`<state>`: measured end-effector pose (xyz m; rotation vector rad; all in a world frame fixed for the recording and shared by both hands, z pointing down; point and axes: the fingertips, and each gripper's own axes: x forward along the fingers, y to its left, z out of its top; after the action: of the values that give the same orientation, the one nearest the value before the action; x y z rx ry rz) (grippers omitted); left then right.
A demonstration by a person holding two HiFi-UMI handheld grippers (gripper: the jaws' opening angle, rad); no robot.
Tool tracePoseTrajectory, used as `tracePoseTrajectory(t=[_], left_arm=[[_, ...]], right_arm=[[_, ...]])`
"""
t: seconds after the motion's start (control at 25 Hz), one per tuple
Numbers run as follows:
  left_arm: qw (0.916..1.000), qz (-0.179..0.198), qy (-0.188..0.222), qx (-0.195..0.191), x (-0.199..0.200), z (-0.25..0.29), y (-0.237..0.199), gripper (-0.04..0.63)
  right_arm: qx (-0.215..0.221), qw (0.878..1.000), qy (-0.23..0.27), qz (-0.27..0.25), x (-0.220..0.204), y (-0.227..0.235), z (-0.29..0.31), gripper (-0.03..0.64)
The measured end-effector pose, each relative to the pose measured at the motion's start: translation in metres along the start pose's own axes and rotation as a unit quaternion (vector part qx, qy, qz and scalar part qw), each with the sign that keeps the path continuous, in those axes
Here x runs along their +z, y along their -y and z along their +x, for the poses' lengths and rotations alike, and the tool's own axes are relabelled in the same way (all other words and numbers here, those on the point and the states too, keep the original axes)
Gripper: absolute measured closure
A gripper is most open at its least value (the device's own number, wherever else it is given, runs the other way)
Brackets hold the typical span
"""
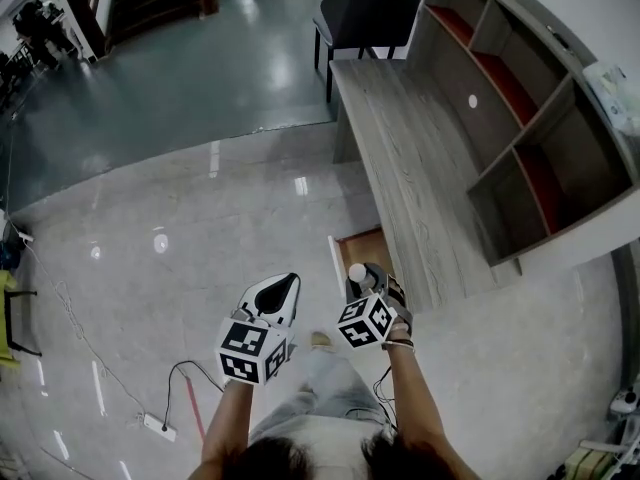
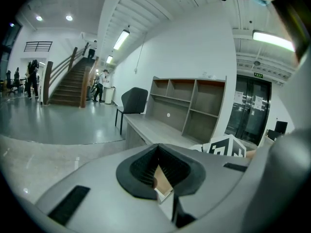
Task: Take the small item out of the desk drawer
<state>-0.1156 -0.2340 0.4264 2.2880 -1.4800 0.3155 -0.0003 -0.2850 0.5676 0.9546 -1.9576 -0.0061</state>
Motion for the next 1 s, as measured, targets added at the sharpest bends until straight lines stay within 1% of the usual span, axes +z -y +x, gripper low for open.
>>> tracePoseTrajectory(t=[0.36, 0.6, 1.0], left_arm=[[0.9997, 0.018, 0.011, -0.009, 0.015, -0.025, 0.02, 0.58], [0.9993, 0.029, 0.012, -0.019, 0.013, -0.046, 0.033, 0.58], [0.9981, 0.044, 0.038, -0.023, 0.014, -0.096, 0.056, 0.58]], right_arm=[[-0.012, 0.999, 0.03, 0.035, 0.014, -0.002, -0.047, 0.428], [-0.023, 0.996, 0.056, 0.064, 0.023, -0.004, -0.083, 0.428], [-0.047, 0.991, 0.099, 0.08, 0.03, -0.014, -0.144, 0.428]])
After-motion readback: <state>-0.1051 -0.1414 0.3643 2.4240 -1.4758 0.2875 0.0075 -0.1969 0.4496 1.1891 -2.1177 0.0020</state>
